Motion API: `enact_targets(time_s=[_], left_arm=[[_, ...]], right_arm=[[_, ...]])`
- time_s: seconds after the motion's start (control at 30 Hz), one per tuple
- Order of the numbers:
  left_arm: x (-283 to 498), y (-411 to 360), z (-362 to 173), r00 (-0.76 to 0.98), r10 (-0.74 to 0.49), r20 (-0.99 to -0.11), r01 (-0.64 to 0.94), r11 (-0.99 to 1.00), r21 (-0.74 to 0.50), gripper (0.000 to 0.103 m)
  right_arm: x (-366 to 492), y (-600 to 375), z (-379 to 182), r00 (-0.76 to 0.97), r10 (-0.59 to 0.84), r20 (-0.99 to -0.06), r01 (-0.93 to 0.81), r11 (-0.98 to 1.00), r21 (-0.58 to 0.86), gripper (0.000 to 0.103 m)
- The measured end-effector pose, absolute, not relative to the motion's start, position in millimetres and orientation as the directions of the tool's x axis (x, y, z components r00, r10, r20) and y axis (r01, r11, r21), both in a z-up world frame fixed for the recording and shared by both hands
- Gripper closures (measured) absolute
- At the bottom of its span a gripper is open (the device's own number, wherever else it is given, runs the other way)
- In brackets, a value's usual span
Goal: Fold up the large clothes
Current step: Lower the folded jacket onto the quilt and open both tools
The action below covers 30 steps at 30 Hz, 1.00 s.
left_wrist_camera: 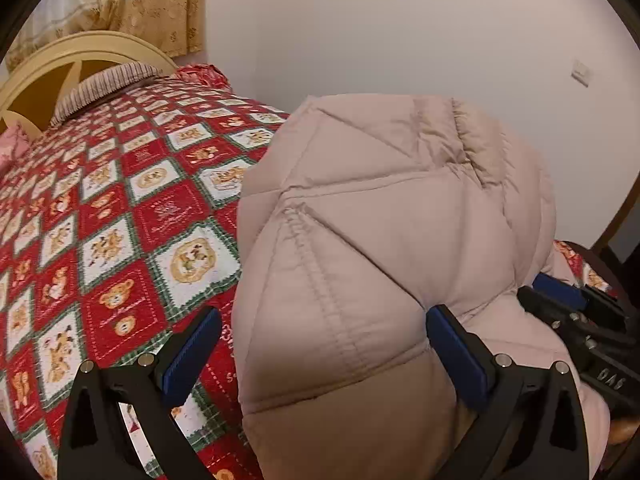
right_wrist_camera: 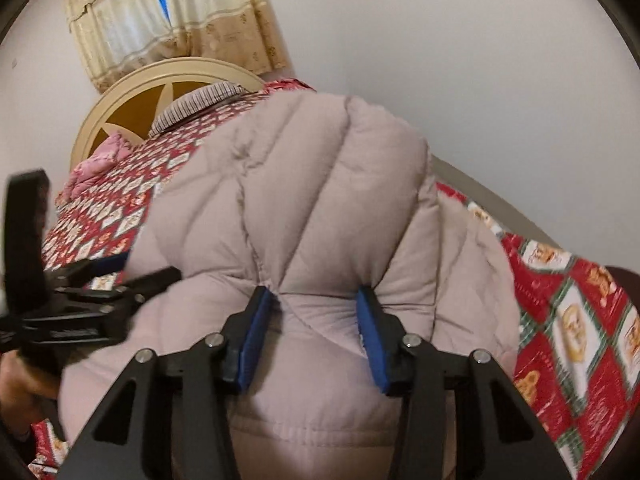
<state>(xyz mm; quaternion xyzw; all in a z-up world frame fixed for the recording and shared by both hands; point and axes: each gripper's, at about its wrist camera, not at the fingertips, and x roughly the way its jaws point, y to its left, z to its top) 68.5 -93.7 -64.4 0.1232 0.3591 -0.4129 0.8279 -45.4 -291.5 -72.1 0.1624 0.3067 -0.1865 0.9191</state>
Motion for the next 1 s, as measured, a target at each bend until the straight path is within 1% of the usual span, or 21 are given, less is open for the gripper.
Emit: enact_targets(time_s=[0.17,0.27,0.37,0.43,0.57,0.7,0.8,0.83,0.87,0.9,0.93,1.0], left_arm=[[62,-92,-60,0.453,-0.537,-0.712,0.746,0.665,-0.027,0.001],[56,-82,-53,0.479,-0.506,-0.717,0.707,0.707,-0.026,0.001],[40,-62,-41,0.499,-0.506,-0.704,0.683,0.729,-0.041,0.001],[23,-50,-33,0.519,-0.508,-0.687,0.689,0.725,-0.016,0.001],[-7,-26,-23,0.553,-0.519,-0.652,0.703,0.711,0.031,0.001],[-23,-9,-18,0.556,-0.538,-0.634,0.718,0.695,0.040,0.001],[-28,-3,-12,0.575,-0.544,-0.611,0.716,0.696,0.055,0.001],[-29,-3,-9,0.581,-0.543,-0.607,0.717,0.694,0.065,0.001],[-32,-2,-7,0.587,-0.544,-0.599,0.718,0.692,0.075,0.001],[-35,0,-4,0.594,-0.547,-0.590,0.718,0.690,0.084,0.001],[-38,1,-1,0.603,-0.550,-0.579,0.718,0.690,0.092,0.001],[-43,5,5,0.616,-0.553,-0.561,0.714,0.692,0.101,0.001]], right_arm=[[-38,-282,-69,0.736,-0.296,-0.609,0.478,0.864,0.158,0.057],[-35,-282,-69,0.731,-0.305,-0.610,0.490,0.857,0.159,0.057],[-35,-283,-67,0.729,-0.305,-0.613,0.494,0.854,0.162,0.057],[-36,-283,-66,0.729,-0.309,-0.611,0.496,0.853,0.161,0.057],[-40,-275,-63,0.711,-0.356,-0.606,0.521,0.846,0.114,0.057],[-59,-265,-52,0.689,-0.371,-0.623,0.557,0.821,0.126,0.054],[-81,-252,-44,0.695,-0.372,-0.615,0.561,0.816,0.141,0.049],[-89,-245,-40,0.695,-0.373,-0.614,0.555,0.822,0.128,0.044],[-98,-237,-35,0.693,-0.378,-0.614,0.549,0.828,0.110,0.036],[-108,-231,-30,0.695,-0.382,-0.609,0.544,0.833,0.099,0.032],[-119,-225,-24,0.704,-0.384,-0.598,0.538,0.837,0.096,0.025],[-145,-217,-14,0.727,-0.388,-0.566,0.533,0.839,0.110,0.022]])
